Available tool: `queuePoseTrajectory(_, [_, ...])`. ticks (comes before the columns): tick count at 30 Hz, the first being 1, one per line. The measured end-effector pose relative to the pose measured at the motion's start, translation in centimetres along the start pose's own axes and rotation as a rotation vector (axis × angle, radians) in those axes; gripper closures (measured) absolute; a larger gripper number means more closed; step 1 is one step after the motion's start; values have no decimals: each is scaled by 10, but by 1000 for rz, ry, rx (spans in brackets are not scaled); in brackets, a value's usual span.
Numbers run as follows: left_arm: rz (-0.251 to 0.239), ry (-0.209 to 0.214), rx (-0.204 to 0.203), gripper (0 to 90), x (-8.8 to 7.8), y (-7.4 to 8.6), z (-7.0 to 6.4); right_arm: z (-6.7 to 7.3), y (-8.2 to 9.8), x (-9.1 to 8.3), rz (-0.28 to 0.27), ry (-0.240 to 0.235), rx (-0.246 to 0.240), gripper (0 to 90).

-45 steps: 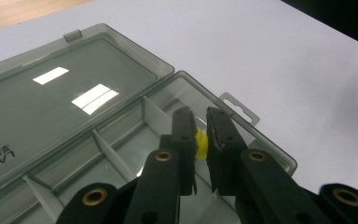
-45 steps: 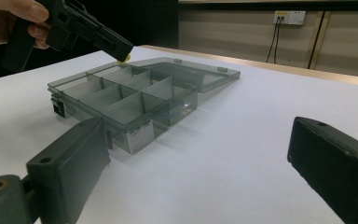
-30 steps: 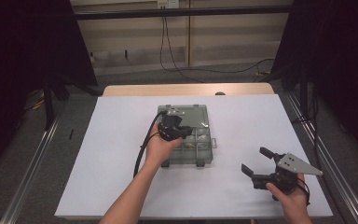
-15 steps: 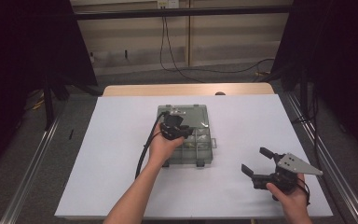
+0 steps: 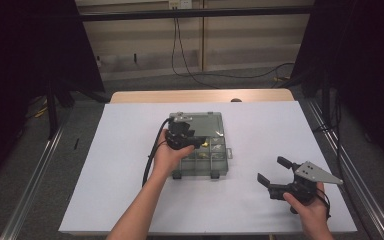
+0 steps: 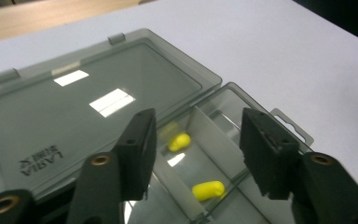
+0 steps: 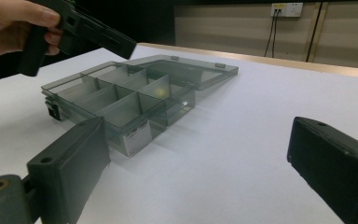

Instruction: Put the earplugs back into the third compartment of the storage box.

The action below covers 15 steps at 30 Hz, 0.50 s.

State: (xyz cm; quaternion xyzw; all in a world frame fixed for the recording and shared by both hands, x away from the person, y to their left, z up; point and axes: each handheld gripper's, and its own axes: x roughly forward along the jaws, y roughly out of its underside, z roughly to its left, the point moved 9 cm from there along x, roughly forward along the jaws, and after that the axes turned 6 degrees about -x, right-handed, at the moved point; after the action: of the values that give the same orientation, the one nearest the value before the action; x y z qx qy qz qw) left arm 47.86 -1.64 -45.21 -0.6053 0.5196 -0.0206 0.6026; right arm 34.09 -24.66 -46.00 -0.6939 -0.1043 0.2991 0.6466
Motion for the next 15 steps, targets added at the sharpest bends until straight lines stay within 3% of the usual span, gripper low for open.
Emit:
queuePoseTrajectory(7, [-34, -16, -19, 292, -14, -2, 12, -2, -2, 14, 34, 36, 1, 37])
queuePoseTrajectory(15, [-50, -26, -32, 226, -22, -2, 22, -1, -4, 30, 63, 45, -2, 40])
